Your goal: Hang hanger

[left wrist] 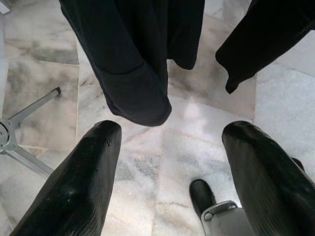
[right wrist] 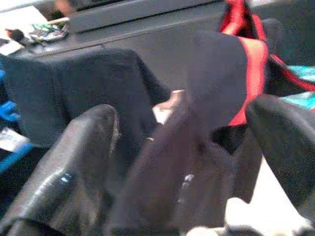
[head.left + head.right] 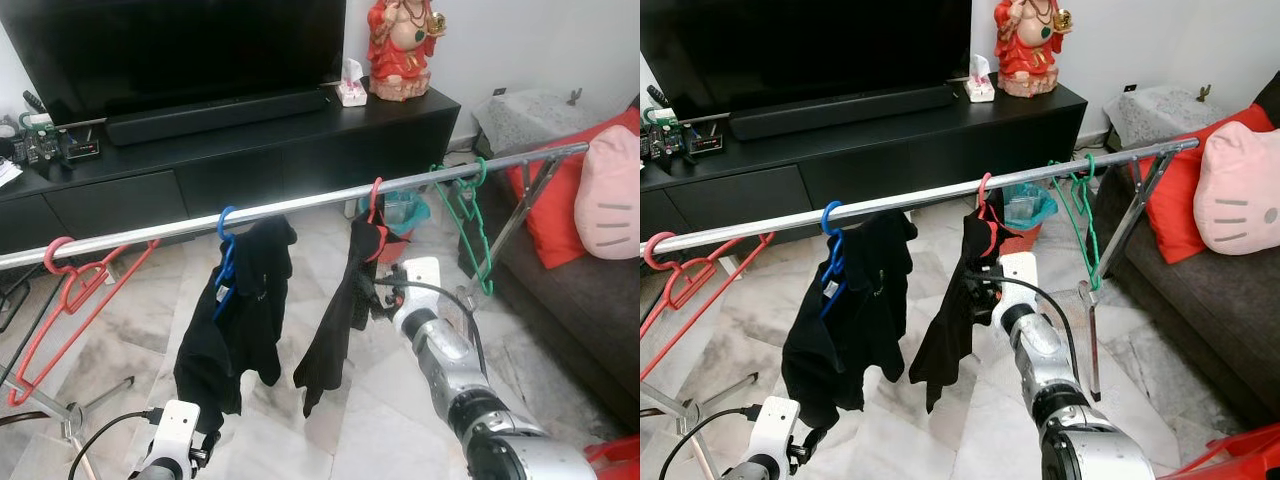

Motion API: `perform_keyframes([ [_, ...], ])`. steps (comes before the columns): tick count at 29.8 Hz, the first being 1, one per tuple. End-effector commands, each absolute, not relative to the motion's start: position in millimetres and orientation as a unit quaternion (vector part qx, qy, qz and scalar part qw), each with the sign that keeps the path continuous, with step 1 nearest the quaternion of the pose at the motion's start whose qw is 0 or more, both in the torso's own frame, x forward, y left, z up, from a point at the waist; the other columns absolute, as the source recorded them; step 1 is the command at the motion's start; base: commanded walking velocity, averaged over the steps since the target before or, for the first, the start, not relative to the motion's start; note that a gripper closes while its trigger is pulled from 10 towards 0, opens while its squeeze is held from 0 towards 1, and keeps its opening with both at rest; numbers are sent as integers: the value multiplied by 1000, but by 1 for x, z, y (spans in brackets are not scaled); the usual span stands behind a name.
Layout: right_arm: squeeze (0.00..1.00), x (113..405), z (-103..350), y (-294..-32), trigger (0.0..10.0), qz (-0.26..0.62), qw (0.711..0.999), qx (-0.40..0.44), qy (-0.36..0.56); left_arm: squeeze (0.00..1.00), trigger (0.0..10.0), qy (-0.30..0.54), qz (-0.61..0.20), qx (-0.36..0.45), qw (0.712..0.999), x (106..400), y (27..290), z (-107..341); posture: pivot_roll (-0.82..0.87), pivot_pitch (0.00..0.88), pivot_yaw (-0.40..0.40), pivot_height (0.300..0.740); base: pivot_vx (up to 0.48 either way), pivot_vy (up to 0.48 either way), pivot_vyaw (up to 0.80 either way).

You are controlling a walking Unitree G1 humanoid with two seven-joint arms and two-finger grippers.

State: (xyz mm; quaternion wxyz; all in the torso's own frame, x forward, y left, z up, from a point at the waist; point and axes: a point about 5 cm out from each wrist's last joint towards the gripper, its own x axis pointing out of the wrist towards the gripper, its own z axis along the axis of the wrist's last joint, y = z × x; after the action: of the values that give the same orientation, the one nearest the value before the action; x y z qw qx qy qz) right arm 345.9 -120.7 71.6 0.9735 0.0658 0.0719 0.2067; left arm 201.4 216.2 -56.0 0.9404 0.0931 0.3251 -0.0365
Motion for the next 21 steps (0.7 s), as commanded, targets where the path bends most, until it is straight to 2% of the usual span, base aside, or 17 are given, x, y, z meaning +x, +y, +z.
perform_keyframes([
  [1, 1000, 351, 83, -110, 10000, 246, 964, 78, 62, 0, 10000, 327, -40, 97, 939, 201, 215, -57, 44, 0, -24, 740, 0, 0, 0],
  [3, 1000, 353, 87, -99, 10000, 297, 948, 92, 67, 0, 10000, 327, -41, 99, 939, 201, 215, -57, 49, 0, -25, 740, 0, 0, 0],
  [5, 1000, 353, 87, -99, 10000, 297, 948, 92, 67, 0, 10000, 327, -41, 99, 939, 201, 215, -57, 49, 0, -25, 740, 0, 0, 0],
  [6, 0, 353, 87, -97, 10000, 317, 941, 81, 84, 0, 10000, 327, -43, 102, 938, 201, 214, -57, 53, 0, -29, 740, 0, 0, 0],
  [8, 0, 353, 85, -98, 10000, 321, 940, 71, 94, 0, 10000, 327, -43, 103, 938, 201, 214, -57, 53, 0, -29, 740, 0, 0, 0],
  [11, 0, 353, 77, -101, 10000, 314, 938, 12, 144, 0, 10000, 329, -43, 103, 938, 202, 213, -58, 52, 0, -32, 740, 0, 0, 0],
  [21, 0, 356, 77, -107, 10000, 293, 941, 13, 167, 0, 10000, 329, -44, 103, 937, 203, 211, -58, 55, 0, -39, 740, 0, 0, 0],
])
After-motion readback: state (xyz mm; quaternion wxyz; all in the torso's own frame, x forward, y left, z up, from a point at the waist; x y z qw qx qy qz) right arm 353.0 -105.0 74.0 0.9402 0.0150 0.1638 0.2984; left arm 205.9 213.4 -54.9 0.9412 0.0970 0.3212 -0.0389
